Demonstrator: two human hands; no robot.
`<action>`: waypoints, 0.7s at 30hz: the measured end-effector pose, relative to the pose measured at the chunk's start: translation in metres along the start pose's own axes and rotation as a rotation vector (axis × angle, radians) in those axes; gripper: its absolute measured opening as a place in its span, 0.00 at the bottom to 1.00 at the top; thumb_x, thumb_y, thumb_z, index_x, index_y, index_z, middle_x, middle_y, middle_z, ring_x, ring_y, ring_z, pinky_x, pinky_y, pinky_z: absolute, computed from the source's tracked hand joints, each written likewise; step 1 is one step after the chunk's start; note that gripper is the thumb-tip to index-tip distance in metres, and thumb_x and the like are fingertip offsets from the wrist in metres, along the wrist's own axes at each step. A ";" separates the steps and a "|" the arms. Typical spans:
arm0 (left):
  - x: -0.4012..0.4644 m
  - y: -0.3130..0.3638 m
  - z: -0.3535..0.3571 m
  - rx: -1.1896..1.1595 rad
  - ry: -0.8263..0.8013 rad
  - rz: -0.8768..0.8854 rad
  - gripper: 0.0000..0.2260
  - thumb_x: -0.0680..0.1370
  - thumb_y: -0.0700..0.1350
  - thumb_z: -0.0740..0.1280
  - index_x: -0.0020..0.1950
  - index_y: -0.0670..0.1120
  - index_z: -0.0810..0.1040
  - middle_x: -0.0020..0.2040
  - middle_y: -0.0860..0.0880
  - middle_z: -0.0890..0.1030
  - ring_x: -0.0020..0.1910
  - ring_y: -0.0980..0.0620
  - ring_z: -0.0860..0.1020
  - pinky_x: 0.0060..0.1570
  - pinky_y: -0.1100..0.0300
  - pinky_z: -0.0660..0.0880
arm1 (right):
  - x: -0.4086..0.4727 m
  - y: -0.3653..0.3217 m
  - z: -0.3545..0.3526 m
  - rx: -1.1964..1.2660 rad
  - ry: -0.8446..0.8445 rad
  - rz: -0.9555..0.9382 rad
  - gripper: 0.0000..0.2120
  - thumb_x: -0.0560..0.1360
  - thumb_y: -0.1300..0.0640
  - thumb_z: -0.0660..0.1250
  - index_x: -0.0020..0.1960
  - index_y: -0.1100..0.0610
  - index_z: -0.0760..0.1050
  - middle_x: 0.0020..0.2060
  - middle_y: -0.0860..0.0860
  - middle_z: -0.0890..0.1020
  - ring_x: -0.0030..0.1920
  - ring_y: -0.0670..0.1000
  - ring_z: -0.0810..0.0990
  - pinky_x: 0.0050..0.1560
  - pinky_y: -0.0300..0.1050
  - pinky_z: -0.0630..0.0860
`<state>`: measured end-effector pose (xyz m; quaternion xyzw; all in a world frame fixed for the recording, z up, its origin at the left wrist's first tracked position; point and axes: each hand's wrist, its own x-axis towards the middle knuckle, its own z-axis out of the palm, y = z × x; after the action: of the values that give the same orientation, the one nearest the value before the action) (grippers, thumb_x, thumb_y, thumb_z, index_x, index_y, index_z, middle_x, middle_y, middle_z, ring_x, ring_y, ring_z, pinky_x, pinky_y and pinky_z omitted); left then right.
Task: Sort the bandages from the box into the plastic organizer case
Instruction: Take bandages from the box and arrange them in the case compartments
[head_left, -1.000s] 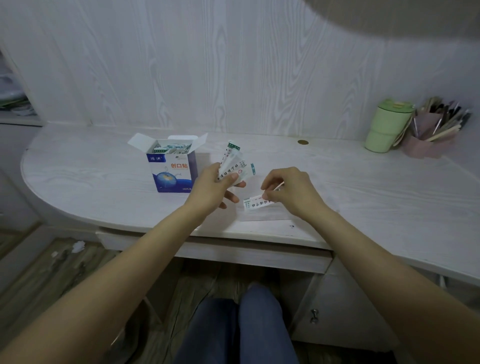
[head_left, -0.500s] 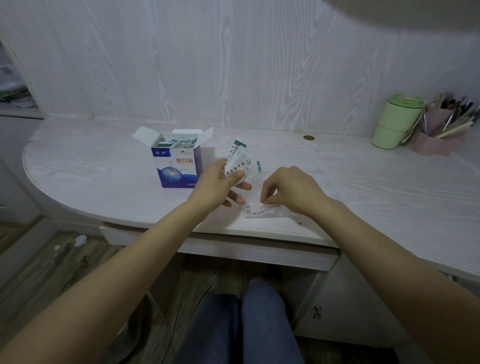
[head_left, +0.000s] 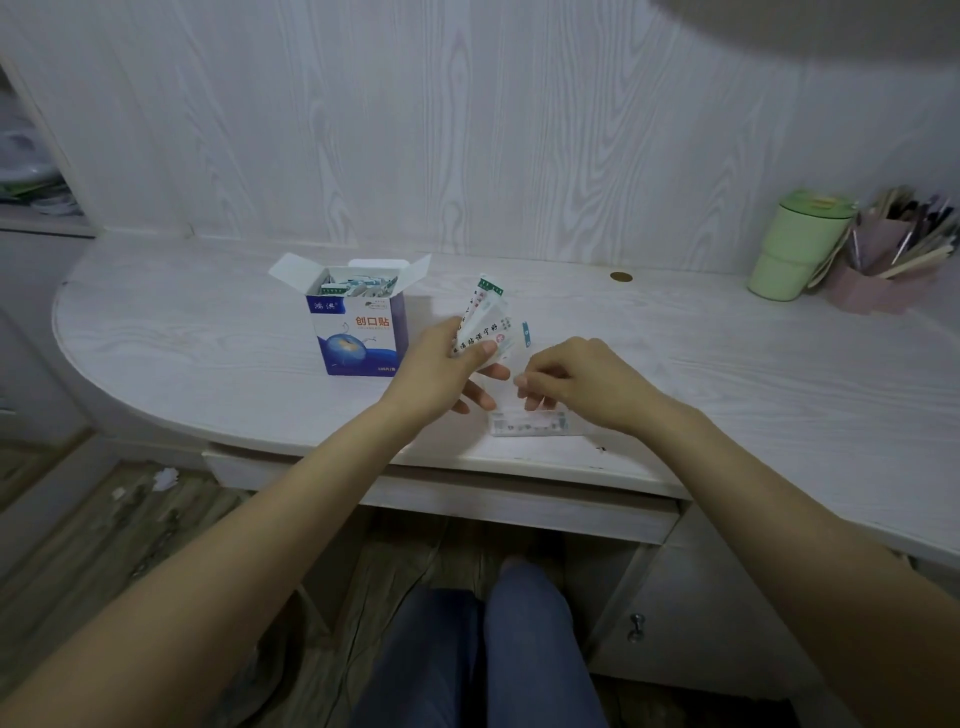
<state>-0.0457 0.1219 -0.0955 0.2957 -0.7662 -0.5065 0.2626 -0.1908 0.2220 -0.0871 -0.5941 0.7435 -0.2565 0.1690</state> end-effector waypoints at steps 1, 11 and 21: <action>0.000 0.001 0.000 -0.003 0.000 0.001 0.11 0.81 0.47 0.61 0.62 0.47 0.71 0.44 0.51 0.83 0.31 0.53 0.81 0.28 0.65 0.76 | -0.001 0.000 0.000 0.029 -0.022 0.006 0.11 0.79 0.52 0.63 0.44 0.56 0.81 0.38 0.47 0.83 0.39 0.43 0.81 0.45 0.37 0.77; -0.002 0.015 0.007 -0.129 -0.089 0.002 0.09 0.81 0.46 0.60 0.61 0.48 0.71 0.43 0.51 0.82 0.33 0.55 0.79 0.31 0.64 0.76 | -0.012 -0.002 -0.029 0.374 0.231 0.086 0.10 0.75 0.54 0.69 0.56 0.52 0.77 0.43 0.48 0.83 0.42 0.46 0.83 0.43 0.40 0.78; 0.000 0.029 0.030 -0.178 -0.138 0.035 0.06 0.82 0.48 0.57 0.56 0.51 0.71 0.48 0.50 0.81 0.34 0.54 0.82 0.30 0.62 0.76 | -0.032 0.031 -0.045 0.482 0.401 0.201 0.03 0.73 0.63 0.71 0.46 0.57 0.80 0.34 0.54 0.82 0.30 0.44 0.80 0.36 0.35 0.77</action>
<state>-0.0722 0.1500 -0.0786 0.2222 -0.7396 -0.5869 0.2432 -0.2329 0.2667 -0.0702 -0.3984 0.7347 -0.5188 0.1796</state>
